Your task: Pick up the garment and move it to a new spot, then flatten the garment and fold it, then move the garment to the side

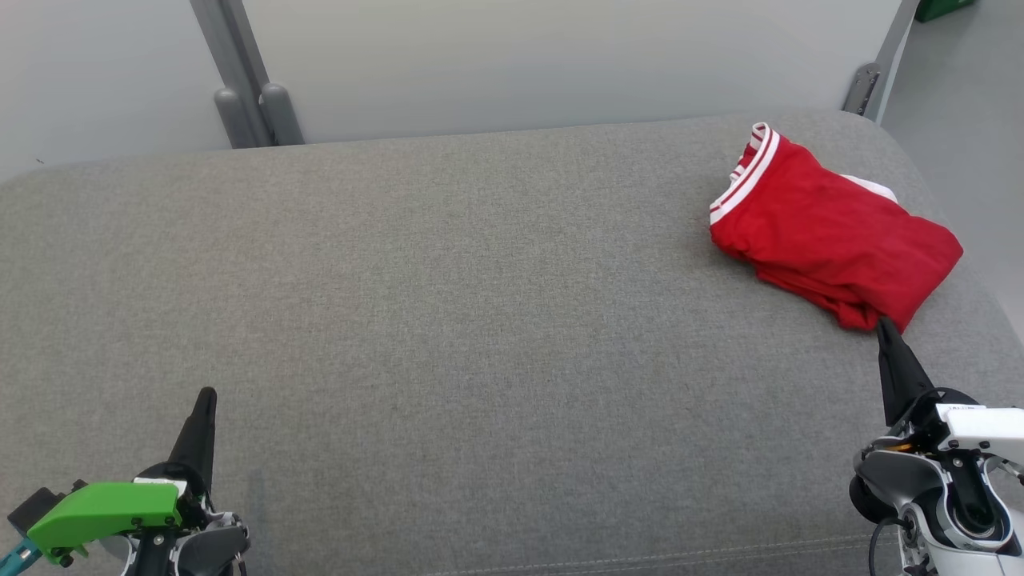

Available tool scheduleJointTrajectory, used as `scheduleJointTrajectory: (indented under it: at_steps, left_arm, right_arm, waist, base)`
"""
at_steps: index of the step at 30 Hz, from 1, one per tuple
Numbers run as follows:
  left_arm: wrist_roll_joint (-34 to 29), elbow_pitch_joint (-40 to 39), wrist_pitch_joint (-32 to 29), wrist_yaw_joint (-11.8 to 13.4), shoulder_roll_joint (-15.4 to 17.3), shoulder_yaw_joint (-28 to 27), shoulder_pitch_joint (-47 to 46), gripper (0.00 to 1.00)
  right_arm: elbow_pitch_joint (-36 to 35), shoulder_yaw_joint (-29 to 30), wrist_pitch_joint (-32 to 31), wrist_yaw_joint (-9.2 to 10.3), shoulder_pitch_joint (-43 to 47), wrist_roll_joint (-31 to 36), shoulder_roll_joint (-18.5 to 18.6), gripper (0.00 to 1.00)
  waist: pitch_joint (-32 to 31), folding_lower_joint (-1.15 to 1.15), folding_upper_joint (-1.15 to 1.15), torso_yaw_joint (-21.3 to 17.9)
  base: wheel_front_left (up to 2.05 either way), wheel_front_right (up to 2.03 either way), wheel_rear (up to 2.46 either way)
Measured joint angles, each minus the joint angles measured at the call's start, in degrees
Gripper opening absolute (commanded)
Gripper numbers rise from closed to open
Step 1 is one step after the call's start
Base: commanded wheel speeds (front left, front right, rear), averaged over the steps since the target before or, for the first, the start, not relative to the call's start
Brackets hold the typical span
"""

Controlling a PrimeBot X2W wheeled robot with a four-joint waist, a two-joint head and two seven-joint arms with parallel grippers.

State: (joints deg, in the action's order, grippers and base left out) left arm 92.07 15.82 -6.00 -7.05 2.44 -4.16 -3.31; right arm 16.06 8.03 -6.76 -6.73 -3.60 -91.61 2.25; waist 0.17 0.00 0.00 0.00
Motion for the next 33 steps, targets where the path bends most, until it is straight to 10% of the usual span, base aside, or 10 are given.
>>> scheduleJointTrajectory:
  at_steps: [33]
  left_arm:
    - [0.0,-0.01,0.0,0.0,-0.01,-0.03,0.0,0.0]
  right_arm:
    - [-0.01,-0.02,0.01,0.0,0.0,-0.09,0.0,0.0]
  waist:
    - [0.0,0.0,0.0,0.0]
  base:
    - [0.0,0.0,0.0]
